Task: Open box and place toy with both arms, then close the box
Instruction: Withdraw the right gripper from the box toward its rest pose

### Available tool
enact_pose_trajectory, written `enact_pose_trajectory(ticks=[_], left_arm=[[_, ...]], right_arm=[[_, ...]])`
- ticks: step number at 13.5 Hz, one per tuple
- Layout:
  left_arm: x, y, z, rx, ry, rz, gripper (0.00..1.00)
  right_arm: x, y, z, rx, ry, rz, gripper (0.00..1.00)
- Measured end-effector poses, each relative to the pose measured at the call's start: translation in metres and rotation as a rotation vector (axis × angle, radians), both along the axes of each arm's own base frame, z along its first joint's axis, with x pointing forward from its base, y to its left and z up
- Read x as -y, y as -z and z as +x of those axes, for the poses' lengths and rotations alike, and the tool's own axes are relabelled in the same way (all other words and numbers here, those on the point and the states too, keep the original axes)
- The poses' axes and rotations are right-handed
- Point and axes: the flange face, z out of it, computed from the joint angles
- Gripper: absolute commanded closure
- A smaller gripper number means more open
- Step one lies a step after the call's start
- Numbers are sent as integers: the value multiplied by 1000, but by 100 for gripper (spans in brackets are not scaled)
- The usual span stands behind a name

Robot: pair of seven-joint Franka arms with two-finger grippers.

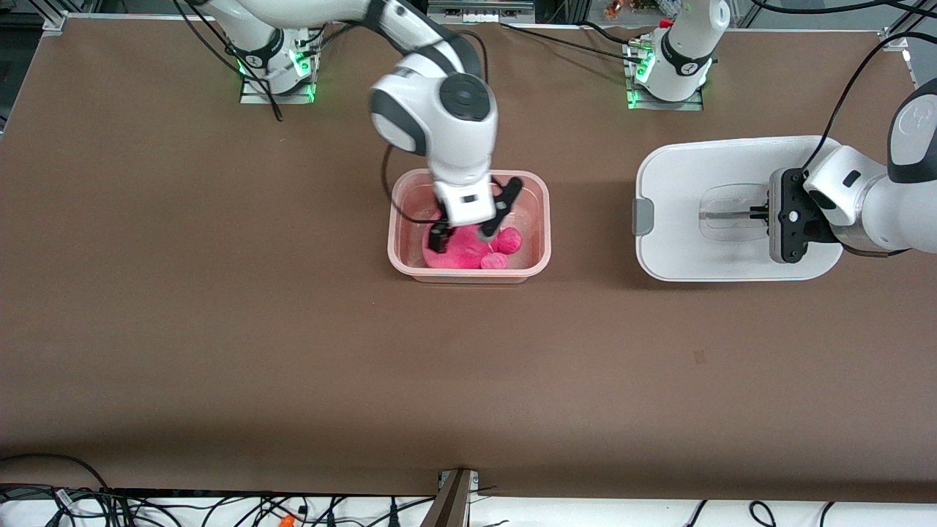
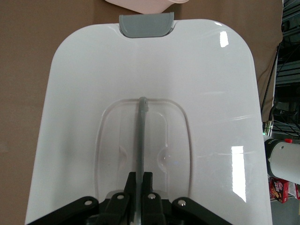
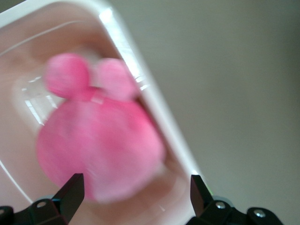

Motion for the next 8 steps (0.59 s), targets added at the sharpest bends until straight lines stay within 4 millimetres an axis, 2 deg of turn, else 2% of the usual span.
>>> enact_pose_trajectory(ticks=[2, 3, 5, 8], left_arm=[[0, -1, 0, 1, 0, 0, 100], [1, -1, 0, 2, 1, 0, 100], [2, -2, 0, 4, 4, -1, 100], [14, -3, 0, 7, 26, -9, 100]], right_arm=[[84, -65, 44, 27, 133, 49, 0], [121, -86, 55, 28, 186, 46, 0], [174, -114, 65, 8, 283, 47, 0], [252, -152, 64, -67, 456, 110, 0]])
